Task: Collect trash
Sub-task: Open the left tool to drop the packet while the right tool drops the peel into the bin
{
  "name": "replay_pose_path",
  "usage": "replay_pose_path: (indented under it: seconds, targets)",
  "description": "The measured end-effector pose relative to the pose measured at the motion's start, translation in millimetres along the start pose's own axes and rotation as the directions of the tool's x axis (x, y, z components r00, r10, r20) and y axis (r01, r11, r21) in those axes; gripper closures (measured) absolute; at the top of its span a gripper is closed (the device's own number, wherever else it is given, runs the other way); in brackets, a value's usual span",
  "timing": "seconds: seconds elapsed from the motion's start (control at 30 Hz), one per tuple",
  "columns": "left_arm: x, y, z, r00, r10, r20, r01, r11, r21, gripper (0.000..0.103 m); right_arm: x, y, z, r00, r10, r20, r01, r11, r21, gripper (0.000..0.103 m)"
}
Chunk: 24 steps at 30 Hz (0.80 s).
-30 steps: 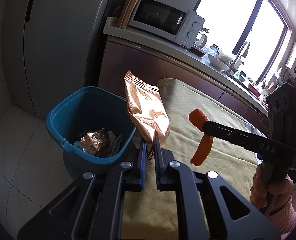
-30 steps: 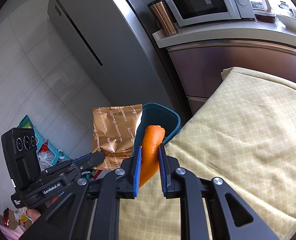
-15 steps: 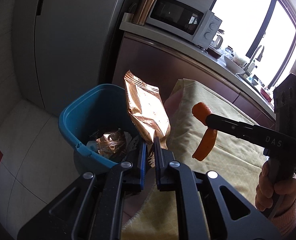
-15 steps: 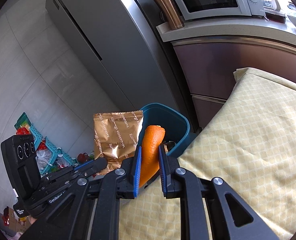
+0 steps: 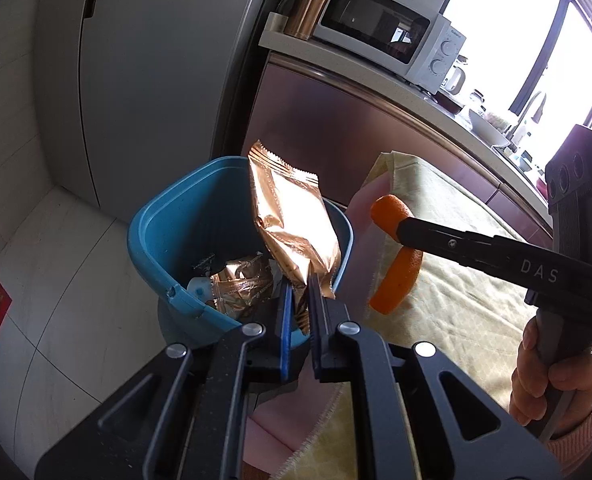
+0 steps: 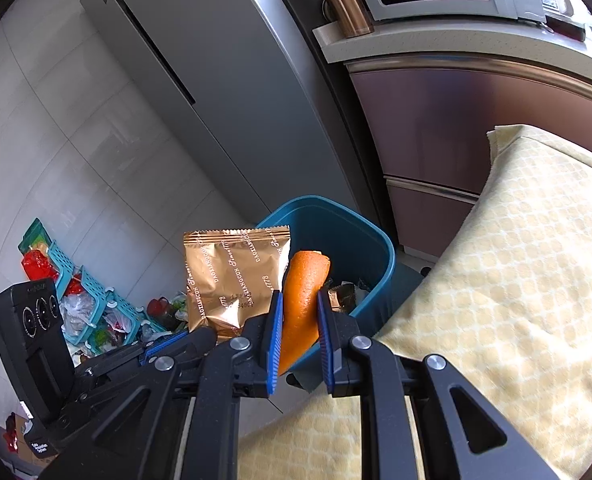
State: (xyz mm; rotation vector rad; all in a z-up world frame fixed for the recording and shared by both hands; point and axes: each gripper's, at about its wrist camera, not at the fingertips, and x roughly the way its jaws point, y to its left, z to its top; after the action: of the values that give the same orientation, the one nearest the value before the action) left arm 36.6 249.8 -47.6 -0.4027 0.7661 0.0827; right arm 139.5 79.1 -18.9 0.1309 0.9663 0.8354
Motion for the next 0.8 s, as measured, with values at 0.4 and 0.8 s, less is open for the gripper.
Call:
replay_pose_path:
  seconds: [0.4, 0.8]
  targets:
    - [18.3, 14.6, 2.4, 0.999, 0.04, -0.027, -0.041, 0.999, -0.015, 0.095, 36.8, 6.1, 8.2, 0.997, -0.036, -0.062, 0.035, 0.999, -0.014, 0.087]
    - [46.9, 26.5, 3.1, 0.995, 0.064, -0.081, -0.068, 0.997, -0.037, 0.094, 71.2, 5.3, 12.5, 0.985, -0.108, -0.138, 0.105, 0.994, -0.022, 0.085]
